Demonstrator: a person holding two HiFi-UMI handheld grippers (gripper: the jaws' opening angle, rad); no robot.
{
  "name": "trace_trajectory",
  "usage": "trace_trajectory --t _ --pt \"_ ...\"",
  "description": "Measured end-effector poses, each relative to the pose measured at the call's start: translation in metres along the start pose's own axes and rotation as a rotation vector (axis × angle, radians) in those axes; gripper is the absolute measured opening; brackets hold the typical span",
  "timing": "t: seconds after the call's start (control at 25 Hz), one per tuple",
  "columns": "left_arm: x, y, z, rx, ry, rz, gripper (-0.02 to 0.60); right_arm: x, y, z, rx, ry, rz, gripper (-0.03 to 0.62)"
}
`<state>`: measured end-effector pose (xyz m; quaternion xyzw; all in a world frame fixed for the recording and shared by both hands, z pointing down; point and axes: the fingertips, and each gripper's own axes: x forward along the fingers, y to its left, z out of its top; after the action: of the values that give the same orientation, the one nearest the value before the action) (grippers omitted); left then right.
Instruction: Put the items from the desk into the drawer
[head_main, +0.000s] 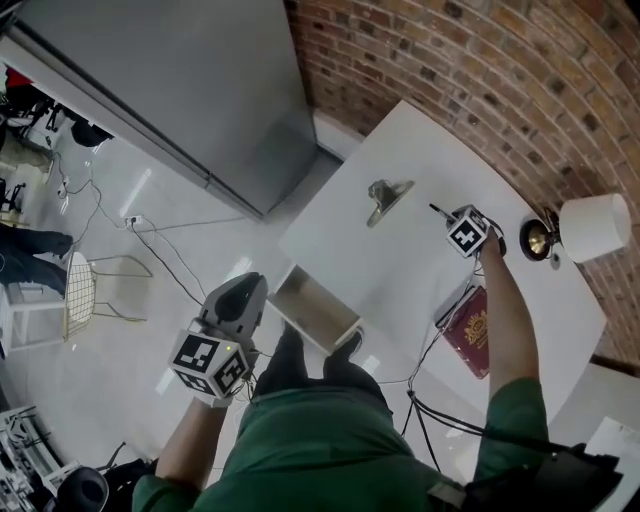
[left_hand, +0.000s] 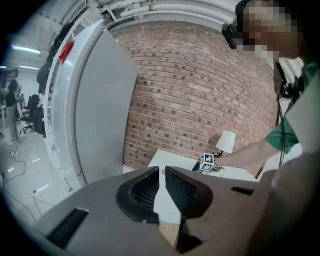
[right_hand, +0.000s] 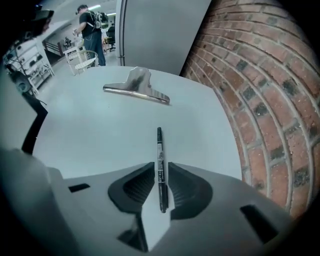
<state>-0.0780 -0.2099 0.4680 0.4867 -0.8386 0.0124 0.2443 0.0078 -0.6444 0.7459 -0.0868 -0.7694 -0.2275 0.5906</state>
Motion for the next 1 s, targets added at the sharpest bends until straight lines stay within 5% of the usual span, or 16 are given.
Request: trace_trajectory --t 0.4,1.0 --pt "-0.004 -0.013 -0.014 -0.032 0.019 0.007 0.035 0.001 0.019 -0.005 0.011 0.047 0.061 0.049" --pt "-0.038 -0.03 -0.017 -0.01 -0.027 0.005 0.035 -0.074 0.091 0.062 0.349 -0.322 0.267 0.046"
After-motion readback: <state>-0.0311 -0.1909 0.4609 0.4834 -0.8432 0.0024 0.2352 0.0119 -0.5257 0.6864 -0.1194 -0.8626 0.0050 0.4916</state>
